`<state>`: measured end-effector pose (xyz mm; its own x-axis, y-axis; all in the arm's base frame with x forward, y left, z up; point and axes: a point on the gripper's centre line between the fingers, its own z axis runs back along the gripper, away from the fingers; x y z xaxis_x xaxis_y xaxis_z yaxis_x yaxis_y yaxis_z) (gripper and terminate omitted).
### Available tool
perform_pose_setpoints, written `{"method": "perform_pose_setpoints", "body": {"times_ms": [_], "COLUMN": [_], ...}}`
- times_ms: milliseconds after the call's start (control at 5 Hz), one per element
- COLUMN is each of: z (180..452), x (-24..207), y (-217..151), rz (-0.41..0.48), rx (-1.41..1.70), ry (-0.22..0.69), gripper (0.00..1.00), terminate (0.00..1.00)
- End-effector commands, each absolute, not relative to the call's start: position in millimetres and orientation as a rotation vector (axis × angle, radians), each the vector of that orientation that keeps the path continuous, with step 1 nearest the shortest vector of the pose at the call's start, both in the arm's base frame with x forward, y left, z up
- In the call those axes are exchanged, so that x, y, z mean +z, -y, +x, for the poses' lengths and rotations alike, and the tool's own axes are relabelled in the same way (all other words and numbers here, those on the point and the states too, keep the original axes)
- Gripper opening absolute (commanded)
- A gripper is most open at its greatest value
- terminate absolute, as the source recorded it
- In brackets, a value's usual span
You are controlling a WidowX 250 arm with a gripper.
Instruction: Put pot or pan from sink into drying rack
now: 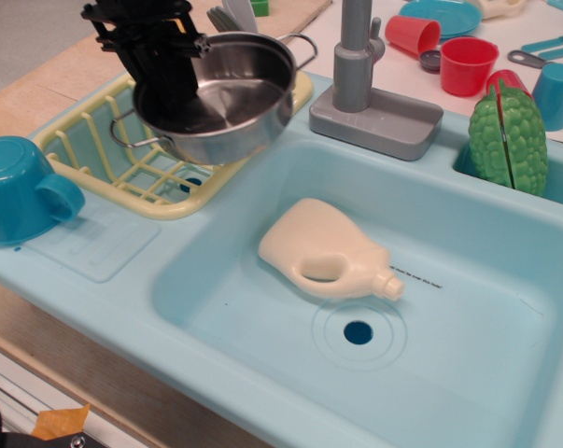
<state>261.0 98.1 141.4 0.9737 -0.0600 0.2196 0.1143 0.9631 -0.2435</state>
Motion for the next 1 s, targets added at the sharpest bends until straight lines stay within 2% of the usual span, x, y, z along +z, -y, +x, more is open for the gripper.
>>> {"method": "perform_pose_setpoints", "body": {"times_ms": [0, 200, 400, 600, 800], "z": [261.2, 266.1, 266.1, 266.1, 266.1], "x": [148.3, 143.1, 143.1, 143.1, 143.1], "y": [-125.5, -129.1, -129.1, -129.1, -129.1], "rz": [-0.251, -0.271, -0.271, -0.271, -0.271], "rx": [-0.092, -0.085, -0.085, -0.085, -0.085], "ry": [0.255, 0.257, 0.257, 0.257, 0.257], "gripper": [0.0, 0.0, 1.0, 1.0, 1.0], "terminate": [0.0, 0.0, 0.0, 0.0, 1.0]}}
